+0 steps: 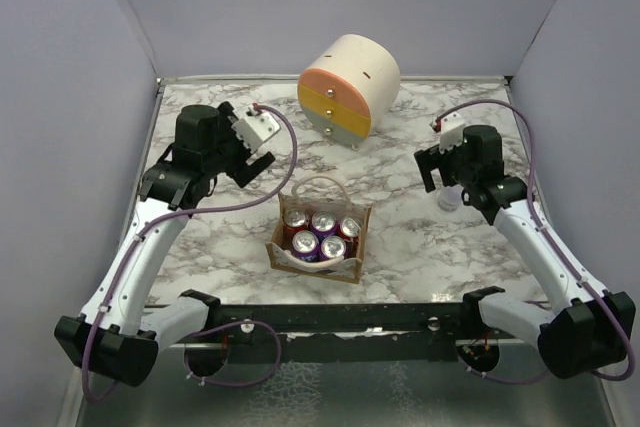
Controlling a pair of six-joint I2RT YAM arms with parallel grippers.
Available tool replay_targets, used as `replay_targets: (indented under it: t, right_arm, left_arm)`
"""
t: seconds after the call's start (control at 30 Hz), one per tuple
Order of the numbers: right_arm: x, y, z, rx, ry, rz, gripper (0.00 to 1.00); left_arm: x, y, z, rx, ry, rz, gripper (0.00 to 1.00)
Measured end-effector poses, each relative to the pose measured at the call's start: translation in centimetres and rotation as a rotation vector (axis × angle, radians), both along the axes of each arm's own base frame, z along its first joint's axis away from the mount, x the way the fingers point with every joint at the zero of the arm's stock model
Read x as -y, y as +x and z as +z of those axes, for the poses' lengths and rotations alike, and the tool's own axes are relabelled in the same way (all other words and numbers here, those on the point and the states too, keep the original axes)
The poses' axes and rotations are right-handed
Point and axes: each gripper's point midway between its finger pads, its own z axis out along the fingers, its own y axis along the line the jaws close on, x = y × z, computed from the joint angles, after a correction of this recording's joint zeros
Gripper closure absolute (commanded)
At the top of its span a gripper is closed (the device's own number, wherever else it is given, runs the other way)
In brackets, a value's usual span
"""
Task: Place the beverage into the canvas bag
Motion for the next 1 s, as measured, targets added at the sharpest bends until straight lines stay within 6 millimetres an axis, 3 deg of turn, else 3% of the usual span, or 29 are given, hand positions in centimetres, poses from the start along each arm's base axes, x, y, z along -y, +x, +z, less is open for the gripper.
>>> replay_targets:
  t: [0.2,0.53,0.63,0.87,1.0]
  right_arm:
    - [2.1,2.3,2.2,0.060,-0.052,-0.141,0.00]
    - [3.6,5.6,0.3,0.012,-0.144,-0.245,0.00]
    - [3.5,6.2,0.6,0.032,-0.137,-0.255,0.00]
    - [3.0,7.8,3.7,0.160,-0.068,-0.274,0.00]
    - [3.0,7.5,6.0,0.237,-0.031,-0.277,0.00]
  left_arm:
    - [-4.9,3.5,0.1,0.097,-0.088,0.320,0.01]
    - [-8.1,5.6,-0.8,0.188,-0.210,0.523,0.01]
    - [-9.1,6.0,-0.8,0.214,-0.241,0.581,0.01]
    - [-10.4,6.8,0.8,0.287,-0.306,0.658,0.01]
    - [-10.4,7.0,1.1,0.294,-0.347,0.670,0.01]
